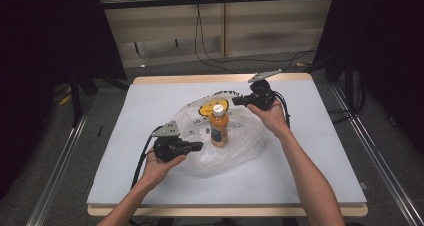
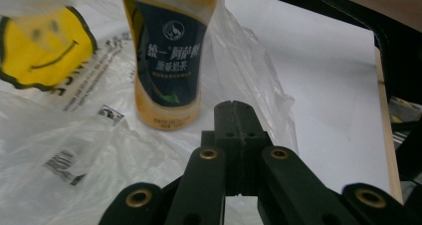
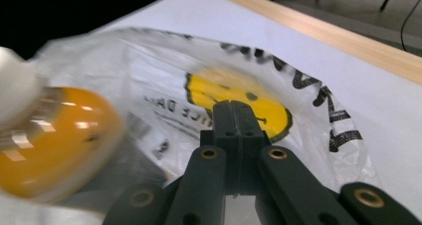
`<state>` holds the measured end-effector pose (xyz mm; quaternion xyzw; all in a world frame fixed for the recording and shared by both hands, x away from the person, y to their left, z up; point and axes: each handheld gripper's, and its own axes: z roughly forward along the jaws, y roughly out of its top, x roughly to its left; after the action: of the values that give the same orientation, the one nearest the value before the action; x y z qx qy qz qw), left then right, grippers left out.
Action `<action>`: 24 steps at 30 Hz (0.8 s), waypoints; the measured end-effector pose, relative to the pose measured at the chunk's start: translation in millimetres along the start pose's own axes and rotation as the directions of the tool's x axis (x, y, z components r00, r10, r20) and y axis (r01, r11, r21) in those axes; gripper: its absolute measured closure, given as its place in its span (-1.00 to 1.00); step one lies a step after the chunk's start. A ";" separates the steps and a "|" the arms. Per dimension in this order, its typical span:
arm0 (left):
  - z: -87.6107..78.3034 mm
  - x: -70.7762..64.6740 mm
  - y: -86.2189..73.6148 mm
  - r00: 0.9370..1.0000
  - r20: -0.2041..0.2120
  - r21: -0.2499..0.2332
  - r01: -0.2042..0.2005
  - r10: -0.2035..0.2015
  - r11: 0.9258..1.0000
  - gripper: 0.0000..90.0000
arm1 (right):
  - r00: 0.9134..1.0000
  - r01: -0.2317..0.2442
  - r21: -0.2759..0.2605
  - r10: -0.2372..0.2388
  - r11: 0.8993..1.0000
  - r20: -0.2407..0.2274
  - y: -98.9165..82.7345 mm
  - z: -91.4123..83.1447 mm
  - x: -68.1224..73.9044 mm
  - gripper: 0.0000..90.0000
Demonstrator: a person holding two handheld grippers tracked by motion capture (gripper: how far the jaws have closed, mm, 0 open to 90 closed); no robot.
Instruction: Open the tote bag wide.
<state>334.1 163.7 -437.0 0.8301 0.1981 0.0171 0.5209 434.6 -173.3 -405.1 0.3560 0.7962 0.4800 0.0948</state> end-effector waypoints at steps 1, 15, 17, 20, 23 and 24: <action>-3.5 0.5 0.4 1.000 -0.016 -0.010 -0.009 0.009 1.000 1.00 | 1.000 0.008 -0.012 -0.008 1.000 0.018 -0.9 -4.6 2.9 1.00; -41.1 9.3 -2.8 0.973 -0.226 -0.127 0.010 -0.039 0.992 -0.30 | 0.995 0.000 -0.148 0.014 0.989 0.094 -32.1 -58.6 25.0 -0.14; -44.9 10.2 -3.8 0.966 -0.252 -0.121 0.022 -0.052 0.992 -0.48 | 0.994 0.009 -0.165 0.009 0.986 0.112 -37.2 -65.1 28.7 -0.46; -47.9 11.0 -5.2 0.963 -0.263 -0.130 0.025 -0.059 0.991 -0.66 | 0.991 0.014 -0.156 0.007 0.988 0.137 -41.7 -70.2 31.9 -0.77; -53.1 11.1 -7.2 0.959 -0.275 -0.132 0.029 -0.065 0.991 -0.77 | 0.986 0.023 -0.177 0.008 0.984 0.169 -53.4 -82.7 37.0 -0.97; -54.0 9.9 -7.8 0.956 -0.286 -0.122 0.034 -0.068 0.992 -0.80 | 0.986 0.017 -0.197 0.016 0.980 0.164 -56.6 -86.2 37.5 -0.98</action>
<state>328.2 216.4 -420.9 0.7818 0.2924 0.1363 0.5336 337.9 -224.9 -400.1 0.3829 0.7341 0.5256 0.1955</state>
